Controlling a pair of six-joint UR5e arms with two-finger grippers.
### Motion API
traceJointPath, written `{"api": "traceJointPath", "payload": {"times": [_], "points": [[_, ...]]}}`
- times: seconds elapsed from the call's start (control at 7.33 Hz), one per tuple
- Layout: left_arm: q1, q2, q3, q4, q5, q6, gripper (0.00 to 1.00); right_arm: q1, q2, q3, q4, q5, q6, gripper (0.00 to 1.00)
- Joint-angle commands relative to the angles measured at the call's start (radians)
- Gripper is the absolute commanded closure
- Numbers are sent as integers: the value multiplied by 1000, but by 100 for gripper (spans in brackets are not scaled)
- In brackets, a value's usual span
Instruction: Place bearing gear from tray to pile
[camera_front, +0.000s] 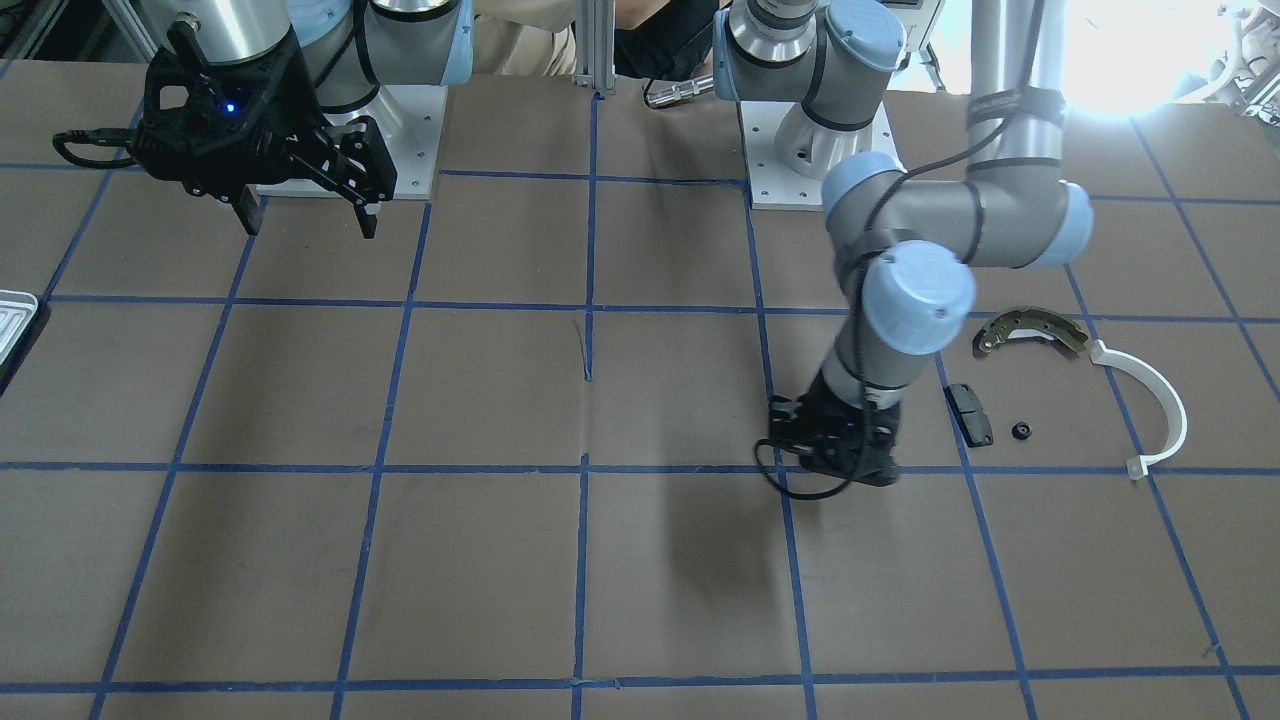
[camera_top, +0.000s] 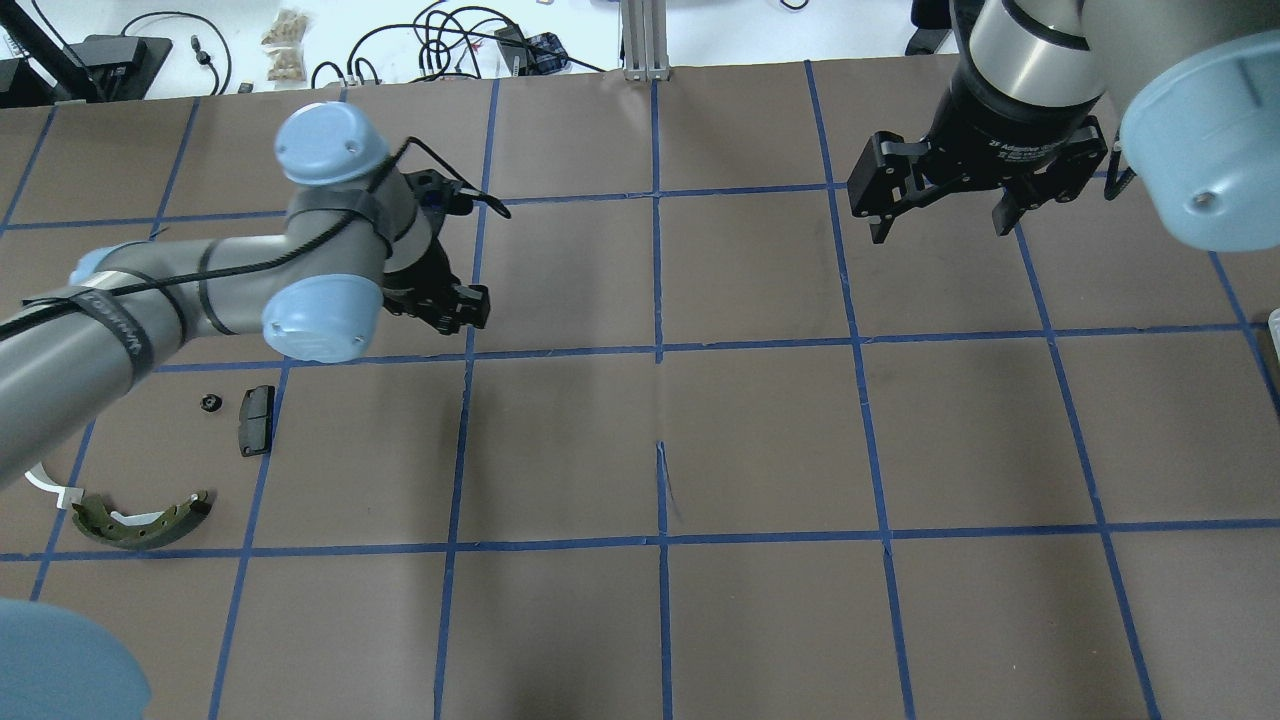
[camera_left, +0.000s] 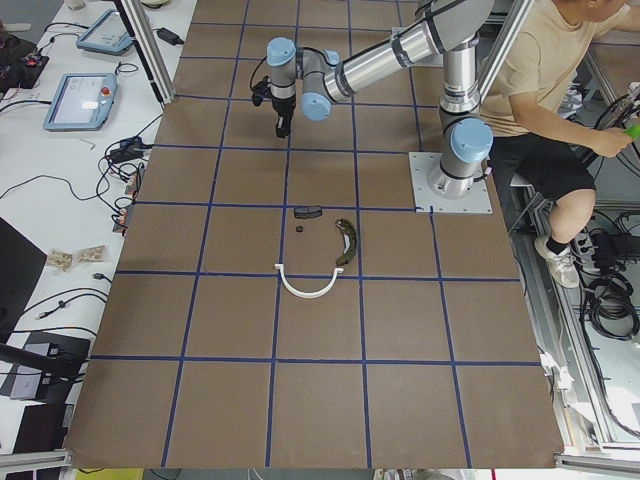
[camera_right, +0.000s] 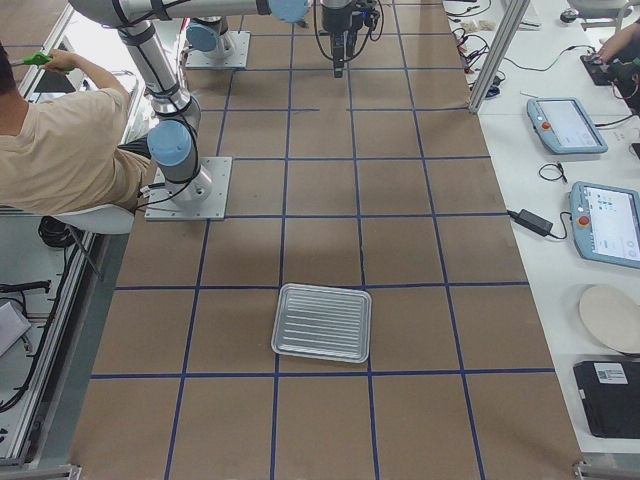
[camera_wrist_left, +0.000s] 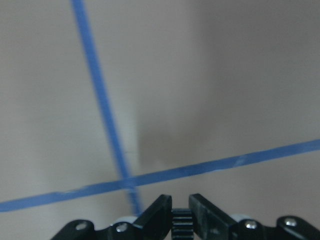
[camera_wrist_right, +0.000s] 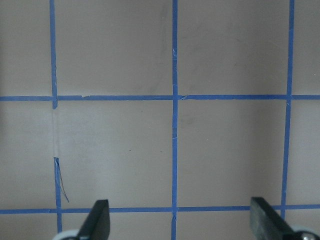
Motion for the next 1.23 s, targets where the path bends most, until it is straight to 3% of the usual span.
{"api": "traceJointPath", "payload": {"times": [0.0, 0.41, 0.82, 0.95, 1.09], "points": [[279, 18, -2, -18, -2, 255, 90, 0, 0, 1, 0, -7, 5, 0], [490, -62, -2, 49, -2, 445, 90, 2, 0, 1, 0, -2, 7, 0], [517, -102, -23, 89, -4, 484, 86, 2, 0, 1, 0, -10, 7, 0], [517, -103, -35, 123, -1, 485, 53, 2, 0, 1, 0, -10, 5, 0], [517, -102, -37, 129, 2, 479, 30, 2, 0, 1, 0, -10, 5, 0]]}}
